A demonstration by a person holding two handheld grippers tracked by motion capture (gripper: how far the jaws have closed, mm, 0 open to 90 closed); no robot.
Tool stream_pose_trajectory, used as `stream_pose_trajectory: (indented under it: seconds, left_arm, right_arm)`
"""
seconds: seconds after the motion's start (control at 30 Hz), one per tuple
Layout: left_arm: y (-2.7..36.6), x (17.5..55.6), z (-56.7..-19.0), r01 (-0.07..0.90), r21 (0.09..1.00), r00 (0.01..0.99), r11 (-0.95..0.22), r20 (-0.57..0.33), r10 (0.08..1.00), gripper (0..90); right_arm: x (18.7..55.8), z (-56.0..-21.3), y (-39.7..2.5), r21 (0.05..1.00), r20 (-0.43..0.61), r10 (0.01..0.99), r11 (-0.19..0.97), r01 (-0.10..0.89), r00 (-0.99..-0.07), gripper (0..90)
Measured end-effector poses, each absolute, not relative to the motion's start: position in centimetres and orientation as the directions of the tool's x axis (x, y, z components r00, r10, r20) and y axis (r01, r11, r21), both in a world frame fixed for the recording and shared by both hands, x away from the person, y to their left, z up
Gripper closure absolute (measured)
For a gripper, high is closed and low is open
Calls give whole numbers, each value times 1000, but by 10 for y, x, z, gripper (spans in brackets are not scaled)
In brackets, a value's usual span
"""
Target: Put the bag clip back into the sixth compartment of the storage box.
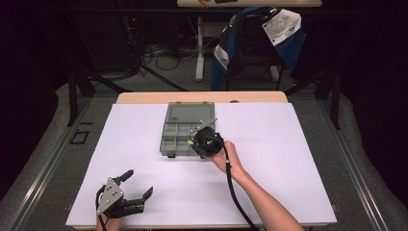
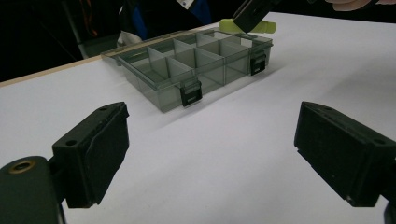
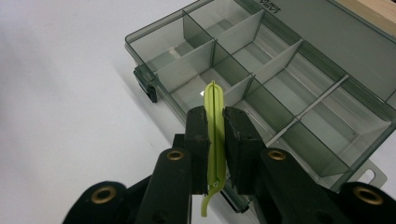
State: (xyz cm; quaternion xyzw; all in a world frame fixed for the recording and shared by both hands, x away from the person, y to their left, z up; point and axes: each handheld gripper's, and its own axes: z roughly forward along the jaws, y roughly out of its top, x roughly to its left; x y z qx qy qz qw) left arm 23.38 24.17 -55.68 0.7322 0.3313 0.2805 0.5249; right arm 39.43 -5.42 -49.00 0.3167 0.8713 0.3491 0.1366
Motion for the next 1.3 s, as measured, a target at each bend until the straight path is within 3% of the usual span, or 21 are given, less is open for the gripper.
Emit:
stream_pose_trajectory:
  seconds: [1.3]
  left_arm:
    - [242,232,-555,182,955,619,-236,75,782,101]
  right_arm:
    - [419,-483,-10,650,3,688,550,525,-726,802]
